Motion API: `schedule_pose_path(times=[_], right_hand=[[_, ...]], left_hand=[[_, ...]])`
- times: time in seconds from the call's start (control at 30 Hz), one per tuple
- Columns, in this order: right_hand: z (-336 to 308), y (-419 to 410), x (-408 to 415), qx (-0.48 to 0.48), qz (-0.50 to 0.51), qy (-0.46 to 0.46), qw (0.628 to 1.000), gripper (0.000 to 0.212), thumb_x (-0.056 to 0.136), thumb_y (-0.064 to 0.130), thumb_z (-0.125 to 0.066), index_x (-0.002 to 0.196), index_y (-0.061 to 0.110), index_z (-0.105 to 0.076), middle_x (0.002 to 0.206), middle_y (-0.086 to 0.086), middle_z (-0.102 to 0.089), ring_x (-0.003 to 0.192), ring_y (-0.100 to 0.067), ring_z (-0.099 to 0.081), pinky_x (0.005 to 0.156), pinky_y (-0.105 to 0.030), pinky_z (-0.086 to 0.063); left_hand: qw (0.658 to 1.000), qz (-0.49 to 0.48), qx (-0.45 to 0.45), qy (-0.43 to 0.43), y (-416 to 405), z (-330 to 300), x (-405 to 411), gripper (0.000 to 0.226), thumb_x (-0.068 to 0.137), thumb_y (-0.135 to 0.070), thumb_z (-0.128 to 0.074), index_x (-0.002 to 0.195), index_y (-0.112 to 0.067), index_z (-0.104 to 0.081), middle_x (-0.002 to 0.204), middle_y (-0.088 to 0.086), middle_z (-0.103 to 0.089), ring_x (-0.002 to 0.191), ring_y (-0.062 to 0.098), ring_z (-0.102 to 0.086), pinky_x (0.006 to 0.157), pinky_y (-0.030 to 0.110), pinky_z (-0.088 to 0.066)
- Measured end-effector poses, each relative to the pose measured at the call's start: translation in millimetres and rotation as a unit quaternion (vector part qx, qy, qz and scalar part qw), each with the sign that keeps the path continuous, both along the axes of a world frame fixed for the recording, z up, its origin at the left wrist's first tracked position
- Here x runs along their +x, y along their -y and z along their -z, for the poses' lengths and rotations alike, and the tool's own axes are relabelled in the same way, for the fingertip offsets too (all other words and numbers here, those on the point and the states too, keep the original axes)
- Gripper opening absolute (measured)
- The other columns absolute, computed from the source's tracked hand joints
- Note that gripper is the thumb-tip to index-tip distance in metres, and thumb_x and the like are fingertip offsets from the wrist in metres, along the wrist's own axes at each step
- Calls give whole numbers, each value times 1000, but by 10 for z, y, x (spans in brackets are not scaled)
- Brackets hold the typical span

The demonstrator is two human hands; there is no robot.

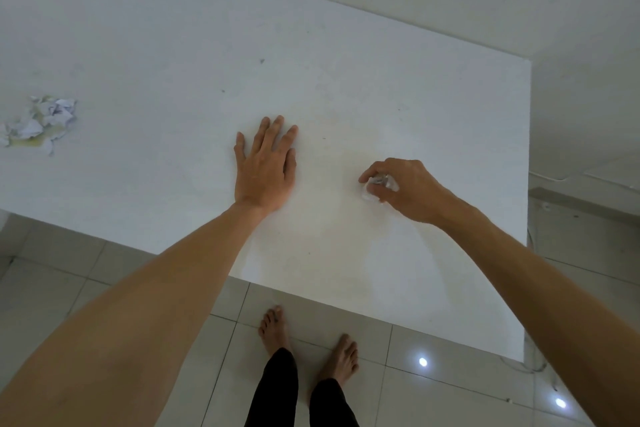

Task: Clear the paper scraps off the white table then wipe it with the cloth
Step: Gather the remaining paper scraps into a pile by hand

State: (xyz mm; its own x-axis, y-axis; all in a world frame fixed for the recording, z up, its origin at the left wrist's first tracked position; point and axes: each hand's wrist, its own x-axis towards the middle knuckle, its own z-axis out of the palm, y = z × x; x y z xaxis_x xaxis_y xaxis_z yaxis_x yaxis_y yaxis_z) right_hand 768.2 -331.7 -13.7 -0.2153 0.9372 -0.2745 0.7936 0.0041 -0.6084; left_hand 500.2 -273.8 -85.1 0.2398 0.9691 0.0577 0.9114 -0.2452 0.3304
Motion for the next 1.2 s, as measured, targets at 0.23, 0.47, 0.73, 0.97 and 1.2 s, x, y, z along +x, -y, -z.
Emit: schedule_pose_path(times=[0.23,0.47,0.73,0.97,1.2], right_hand=[[135,208,24,28,-5,24,999,23,104,30,-53,123,32,-65,110,6,-48,87,-16,-63,79,-34,-55],[222,229,84,44,-12,19,999,36,85,39,-81,117,31,-67,117,7,-49,96,-13,-60,75,-26,-51],[270,134,2,147,-18,53,988,7,93,7,-71,96,13,-74,92,-2,-66,67,-17,-61,65,-35,-56],[-31,41,100,20,120,-80,989,3,97,19,-70,96,18,-74,92,3,-72,67,-6,-73,72,-17,-54],[-41,327,365,39,74,65,994,7,98,19,-66,99,20,-72,91,2,-66,77,-13,-65,69,-13,-46]], left_hand=[[1000,-3,3,-4,-8,17,-6,48,106,-34,-27,153,-29,-36,164,-3,-25,154,17,-12,122,56,-7],[1000,-3,2,-11,-3,6,5,49,106,-34,-25,154,-28,-34,165,-2,-24,154,17,-11,122,56,-7],[1000,-1,6,-13,-6,8,0,48,106,-34,-26,153,-28,-35,164,-2,-25,154,18,-12,122,56,-8],[1000,2,6,-11,-5,-4,1,47,106,-33,-26,153,-27,-35,164,-1,-26,154,18,-13,122,57,-8],[1000,-4,14,-22,8,16,58,48,106,-30,-27,152,-23,-36,163,3,-28,153,22,-17,120,60,-12]])
